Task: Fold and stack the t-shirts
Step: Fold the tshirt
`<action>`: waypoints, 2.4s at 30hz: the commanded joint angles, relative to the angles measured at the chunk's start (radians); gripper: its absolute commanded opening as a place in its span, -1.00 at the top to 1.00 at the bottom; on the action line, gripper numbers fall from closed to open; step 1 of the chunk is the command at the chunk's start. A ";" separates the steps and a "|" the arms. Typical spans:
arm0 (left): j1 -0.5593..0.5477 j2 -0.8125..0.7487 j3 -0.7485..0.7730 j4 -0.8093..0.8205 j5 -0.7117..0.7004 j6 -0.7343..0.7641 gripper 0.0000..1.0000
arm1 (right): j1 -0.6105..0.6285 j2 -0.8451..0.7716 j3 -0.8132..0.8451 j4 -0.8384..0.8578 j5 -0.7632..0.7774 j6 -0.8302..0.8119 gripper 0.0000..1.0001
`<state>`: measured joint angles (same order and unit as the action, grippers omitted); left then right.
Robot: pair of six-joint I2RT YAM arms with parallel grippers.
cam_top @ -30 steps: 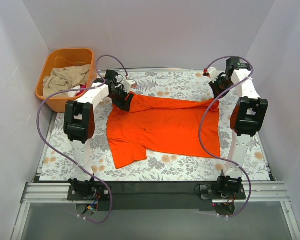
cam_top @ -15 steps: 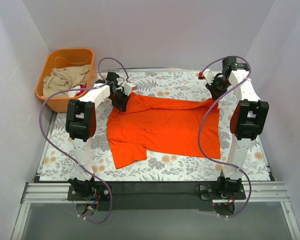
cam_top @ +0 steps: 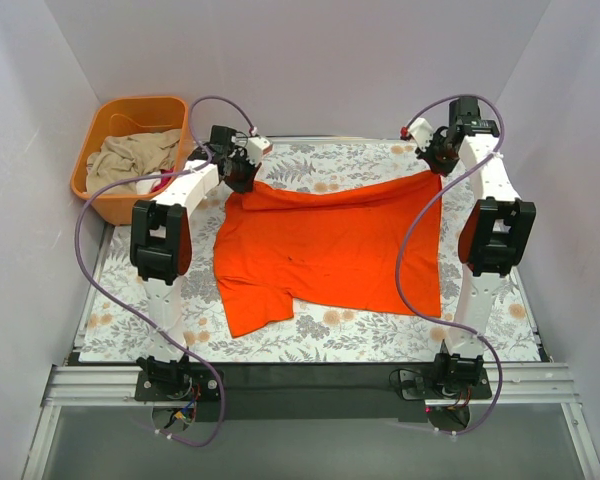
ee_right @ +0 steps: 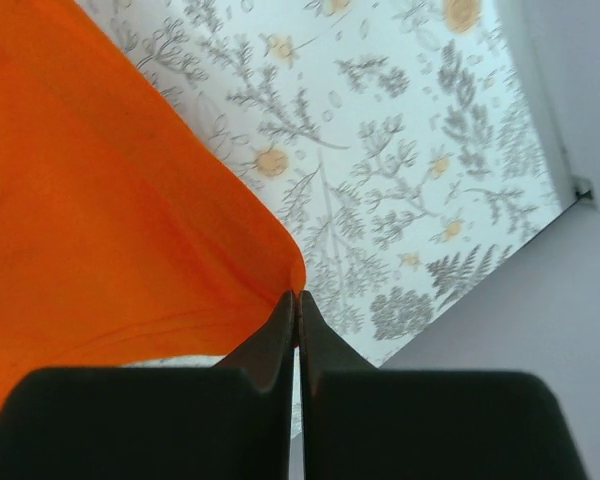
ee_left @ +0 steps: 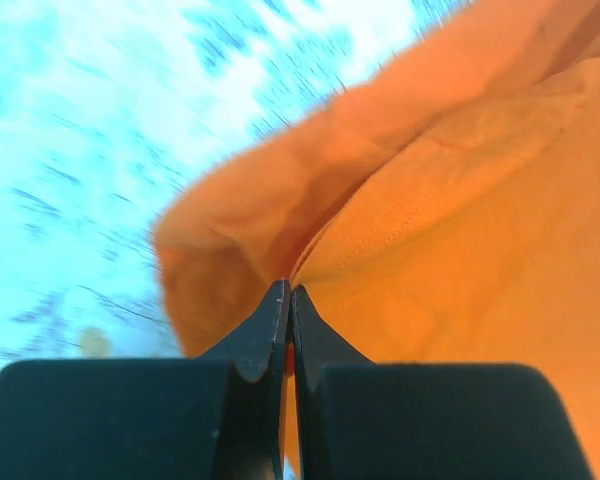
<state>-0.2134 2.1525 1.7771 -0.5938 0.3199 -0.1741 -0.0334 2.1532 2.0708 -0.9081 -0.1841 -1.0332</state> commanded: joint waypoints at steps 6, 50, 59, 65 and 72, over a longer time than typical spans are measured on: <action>0.014 -0.175 0.007 0.154 -0.018 0.053 1.00 | -0.007 -0.117 -0.098 0.156 -0.043 -0.151 0.97; -0.096 0.015 0.005 -0.008 0.168 -0.094 0.16 | 0.013 -0.056 -0.354 0.031 -0.100 0.159 0.66; -0.129 0.064 0.008 0.003 0.157 -0.110 0.17 | 0.010 -0.047 -0.399 0.023 -0.066 0.144 0.64; -0.129 0.072 0.024 0.032 0.128 -0.134 0.18 | 0.007 -0.042 -0.394 0.020 -0.067 0.142 0.64; -0.135 0.087 0.054 -0.004 0.171 -0.105 0.35 | 0.007 -0.044 -0.399 0.015 -0.057 0.133 0.63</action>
<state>-0.3435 2.2536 1.7935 -0.5869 0.4576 -0.2932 -0.0196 2.1349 1.6722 -0.8669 -0.2443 -0.8955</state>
